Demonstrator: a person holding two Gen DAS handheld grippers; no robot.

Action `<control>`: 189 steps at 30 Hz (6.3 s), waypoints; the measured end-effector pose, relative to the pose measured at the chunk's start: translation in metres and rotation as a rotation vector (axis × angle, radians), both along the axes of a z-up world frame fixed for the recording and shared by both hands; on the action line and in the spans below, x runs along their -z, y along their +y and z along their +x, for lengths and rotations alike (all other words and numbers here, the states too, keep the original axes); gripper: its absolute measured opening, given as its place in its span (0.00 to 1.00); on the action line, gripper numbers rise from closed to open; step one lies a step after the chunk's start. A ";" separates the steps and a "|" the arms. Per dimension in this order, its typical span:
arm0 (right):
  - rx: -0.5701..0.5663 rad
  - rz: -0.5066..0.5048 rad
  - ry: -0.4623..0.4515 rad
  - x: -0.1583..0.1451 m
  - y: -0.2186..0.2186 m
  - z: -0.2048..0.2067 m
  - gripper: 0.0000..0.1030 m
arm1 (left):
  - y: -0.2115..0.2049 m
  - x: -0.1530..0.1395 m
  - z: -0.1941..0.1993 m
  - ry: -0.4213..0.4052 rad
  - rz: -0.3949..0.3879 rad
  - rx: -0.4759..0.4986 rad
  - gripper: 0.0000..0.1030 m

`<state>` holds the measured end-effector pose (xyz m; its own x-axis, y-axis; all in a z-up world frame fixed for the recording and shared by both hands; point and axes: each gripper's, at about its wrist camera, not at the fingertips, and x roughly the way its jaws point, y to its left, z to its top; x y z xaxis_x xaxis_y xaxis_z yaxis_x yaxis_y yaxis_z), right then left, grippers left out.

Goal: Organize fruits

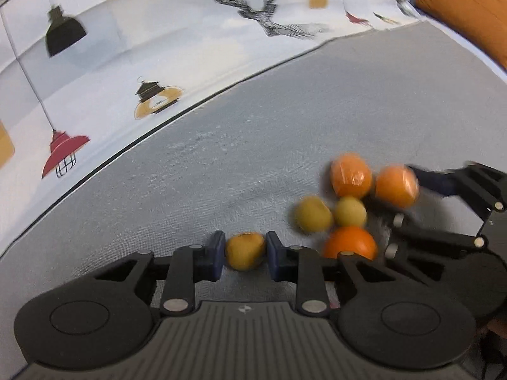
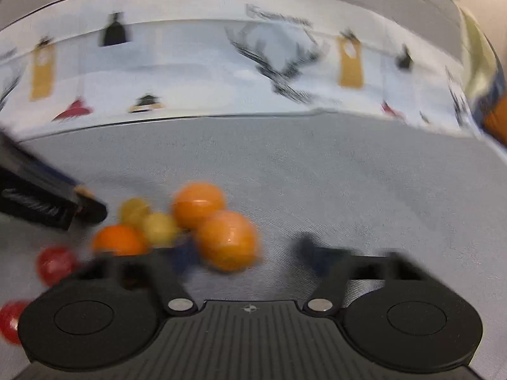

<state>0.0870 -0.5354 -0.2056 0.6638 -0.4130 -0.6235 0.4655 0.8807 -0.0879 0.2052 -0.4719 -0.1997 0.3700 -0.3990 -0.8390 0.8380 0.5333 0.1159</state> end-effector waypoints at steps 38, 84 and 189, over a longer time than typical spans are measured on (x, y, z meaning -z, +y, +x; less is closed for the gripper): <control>-0.290 0.195 -0.110 -0.233 0.272 -0.201 0.38 | 0.395 -0.205 -0.205 0.063 -0.039 -0.598 0.29; -0.462 0.190 0.065 -0.195 0.363 -0.121 0.38 | 0.462 -0.165 -0.118 0.125 -0.099 -0.765 0.29; -0.496 0.317 -0.090 -0.222 0.363 -0.201 0.99 | 0.451 -0.195 -0.230 -0.092 0.148 -0.796 1.00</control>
